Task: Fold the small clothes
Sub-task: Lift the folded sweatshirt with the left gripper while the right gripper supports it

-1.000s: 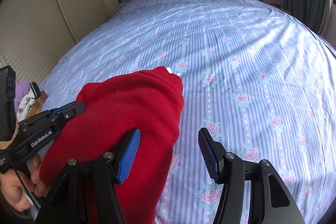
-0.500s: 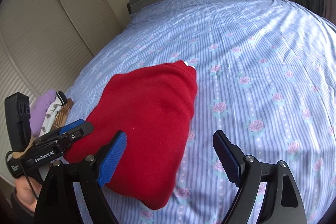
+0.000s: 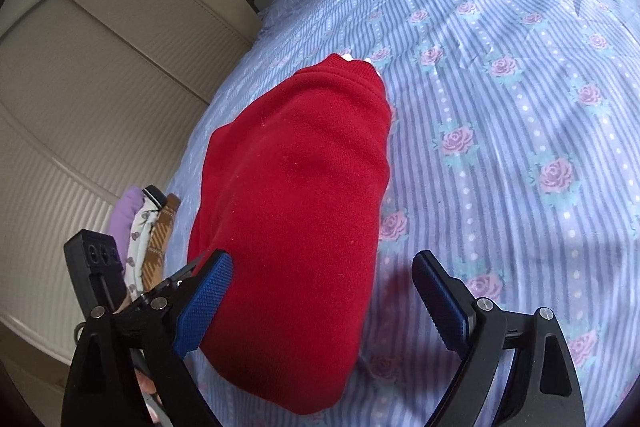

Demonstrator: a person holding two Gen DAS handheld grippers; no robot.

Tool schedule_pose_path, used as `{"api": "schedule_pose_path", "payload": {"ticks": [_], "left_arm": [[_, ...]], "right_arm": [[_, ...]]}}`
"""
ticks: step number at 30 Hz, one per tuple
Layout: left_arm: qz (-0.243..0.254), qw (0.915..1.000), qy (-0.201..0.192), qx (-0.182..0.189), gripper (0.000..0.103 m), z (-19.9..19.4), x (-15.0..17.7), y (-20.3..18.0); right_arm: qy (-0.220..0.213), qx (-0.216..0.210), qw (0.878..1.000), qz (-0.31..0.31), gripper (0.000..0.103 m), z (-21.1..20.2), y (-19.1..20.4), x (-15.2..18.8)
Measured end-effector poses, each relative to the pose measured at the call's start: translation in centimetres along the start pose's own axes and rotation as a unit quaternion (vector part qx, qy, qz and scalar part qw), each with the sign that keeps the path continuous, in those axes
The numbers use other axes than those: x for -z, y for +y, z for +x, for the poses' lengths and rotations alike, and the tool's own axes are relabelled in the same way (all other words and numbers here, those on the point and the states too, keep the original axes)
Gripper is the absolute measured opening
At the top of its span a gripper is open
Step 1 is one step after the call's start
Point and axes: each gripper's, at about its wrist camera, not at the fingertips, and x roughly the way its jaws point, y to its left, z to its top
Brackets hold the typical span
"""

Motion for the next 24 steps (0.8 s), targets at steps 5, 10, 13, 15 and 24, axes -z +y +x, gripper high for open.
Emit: {"api": "schedule_pose_path", "payload": {"ticks": [5, 10, 13, 15, 24], "left_arm": [[-0.024, 0.9988, 0.003, 0.042, 0.075, 1.0, 0.2, 0.5], [-0.07, 0.9941, 0.005, 0.083, 0.074, 1.8, 0.2, 1.7], [-0.074, 0.9916, 0.002, 0.106, 0.057, 1.9, 0.2, 1.2], [-0.058, 0.993, -0.005, 0.103, 0.049, 1.6, 0.2, 0.5], [-0.034, 0.9949, -0.015, 0.094, 0.041, -1.2, -0.7, -1.0]], "right_arm": [[0.028, -0.048, 0.998, 0.019, 0.092, 2.5, -0.4, -0.3], [0.038, -0.086, 0.995, 0.033, 0.089, 4.3, -0.5, -0.3], [0.032, -0.094, 0.994, 0.037, 0.081, 4.3, -0.5, -0.2], [0.025, -0.099, 0.994, 0.039, 0.074, 3.8, -0.7, -0.1], [0.001, -0.102, 0.994, 0.03, 0.067, 1.2, 0.8, 0.1]]}}
